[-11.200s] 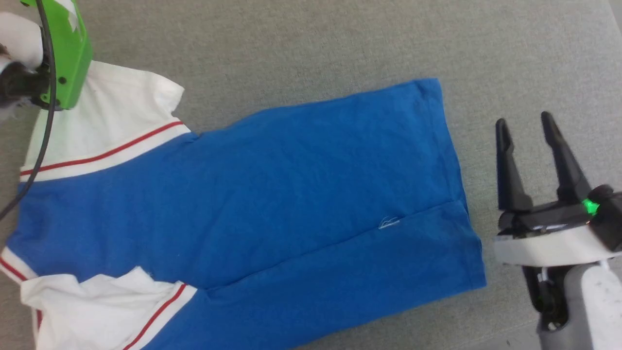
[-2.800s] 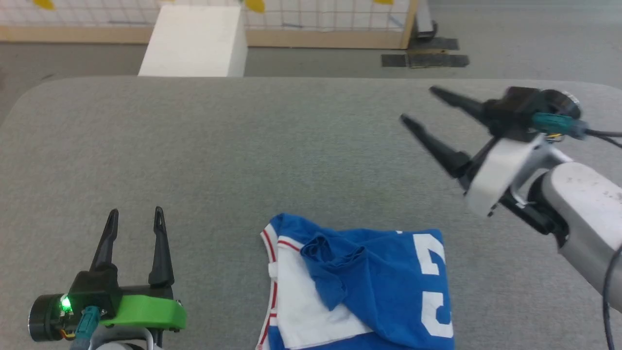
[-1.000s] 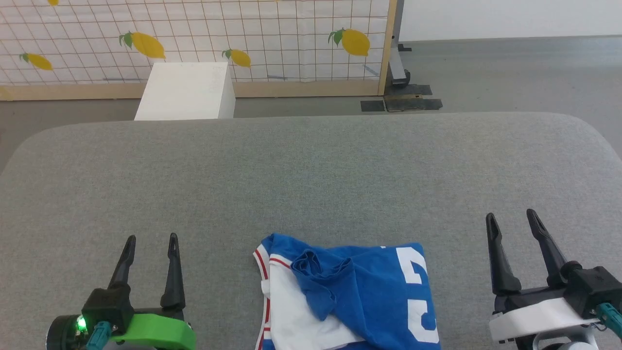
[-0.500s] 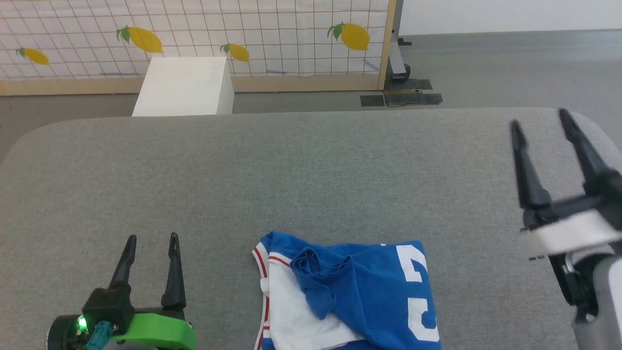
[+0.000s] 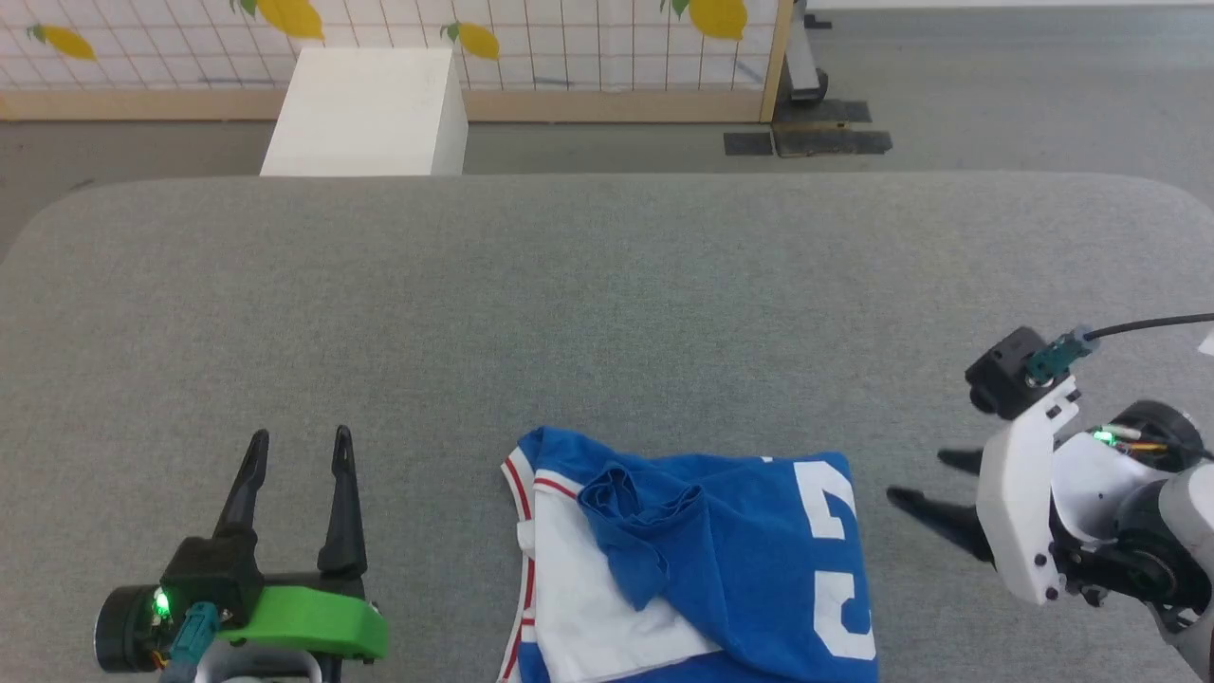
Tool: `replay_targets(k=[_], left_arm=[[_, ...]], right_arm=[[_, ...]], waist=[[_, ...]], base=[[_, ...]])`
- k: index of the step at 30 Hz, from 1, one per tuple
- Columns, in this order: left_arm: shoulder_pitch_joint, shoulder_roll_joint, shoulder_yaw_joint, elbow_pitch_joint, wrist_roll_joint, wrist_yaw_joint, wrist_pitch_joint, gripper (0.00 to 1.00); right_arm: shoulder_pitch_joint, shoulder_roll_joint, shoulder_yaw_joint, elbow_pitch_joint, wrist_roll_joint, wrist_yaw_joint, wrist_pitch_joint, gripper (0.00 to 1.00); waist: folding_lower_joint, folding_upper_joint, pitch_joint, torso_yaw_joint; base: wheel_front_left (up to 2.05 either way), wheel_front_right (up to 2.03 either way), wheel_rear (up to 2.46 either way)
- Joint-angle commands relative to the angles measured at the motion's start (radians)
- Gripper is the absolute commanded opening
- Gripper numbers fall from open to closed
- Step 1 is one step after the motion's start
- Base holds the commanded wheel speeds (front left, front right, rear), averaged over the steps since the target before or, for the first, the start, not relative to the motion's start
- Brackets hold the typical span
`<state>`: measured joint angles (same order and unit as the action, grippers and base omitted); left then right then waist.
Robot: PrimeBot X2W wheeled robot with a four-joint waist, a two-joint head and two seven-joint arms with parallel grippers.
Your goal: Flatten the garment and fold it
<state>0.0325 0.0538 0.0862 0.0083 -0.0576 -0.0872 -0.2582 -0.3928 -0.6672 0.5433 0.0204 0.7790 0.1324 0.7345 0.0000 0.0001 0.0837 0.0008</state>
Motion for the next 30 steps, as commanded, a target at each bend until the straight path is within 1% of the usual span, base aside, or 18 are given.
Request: replay_targets(k=[1, 4, 8, 14, 22, 23, 24, 28, 30], left_arm=[[-0.024, -0.003, -0.002, -0.002, -0.010, -0.003, -0.004, 1.00], [-0.045, -0.004, -0.013, 0.000, -0.012, -0.004, -0.004, 1.00], [-0.071, -0.004, -0.025, 0.004, -0.016, -0.004, -0.004, 1.00], [-0.092, -0.004, -0.038, 0.011, -0.020, 0.000, -0.004, 1.00], [-0.099, -0.004, -0.043, 0.018, -0.021, 0.005, -0.004, 1.00], [-0.100, -0.004, -0.041, 0.019, -0.021, 0.005, -0.004, 1.00], [-0.100, -0.004, -0.040, 0.019, -0.021, 0.005, -0.004, 1.00], [-0.094, -0.004, -0.033, 0.025, -0.017, 0.007, -0.004, 1.00], [-0.084, -0.004, -0.023, 0.026, -0.016, 0.009, -0.004, 1.00]], right_arm=[[-0.020, -0.007, 0.020, 0.009, 0.057, -0.002, 0.031, 1.00], [-0.034, -0.012, 0.051, 0.043, 0.153, -0.002, 0.083, 1.00], [-0.051, -0.003, 0.099, 0.082, 0.208, -0.002, 0.119, 1.00], [-0.056, 0.050, 0.141, 0.151, 0.255, -0.002, 0.092, 1.00], [-0.033, 0.070, 0.239, 0.201, 0.257, -0.002, 0.040, 1.00], [-0.036, 0.071, 0.245, 0.201, 0.261, -0.002, 0.025, 0.29], [-0.039, 0.070, 0.249, 0.199, 0.264, -0.002, 0.013, 0.00], [-0.076, 0.050, 0.277, 0.180, 0.246, -0.002, -0.046, 0.00], [-0.099, 0.041, 0.295, 0.162, 0.234, -0.002, -0.080, 0.00]], waist=[[0.0000, -0.0001, 0.029, 0.016], [0.0000, -0.0001, 0.056, 0.030], [0.0000, -0.0001, 0.090, 0.053], [0.0000, -0.0001, 0.124, 0.081], [0.0000, -0.0001, 0.139, 0.095], [0.0000, -0.0001, 0.139, 0.093], [0.0000, -0.0001, 0.138, 0.092], [0.0000, -0.0001, 0.119, 0.075], [0.0000, -0.0001, 0.103, 0.056]], base=[[0.00, 0.00, 0.00], [0.00, 0.00, 0.00], [0.00, 0.00, 0.00], [0.00, 0.00, 0.00], [0.00, 0.00, 0.00], [0.00, 0.00, 0.00], [0.00, 0.00, 0.00], [0.00, 0.00, 0.00], [0.00, 0.00, 0.00]])
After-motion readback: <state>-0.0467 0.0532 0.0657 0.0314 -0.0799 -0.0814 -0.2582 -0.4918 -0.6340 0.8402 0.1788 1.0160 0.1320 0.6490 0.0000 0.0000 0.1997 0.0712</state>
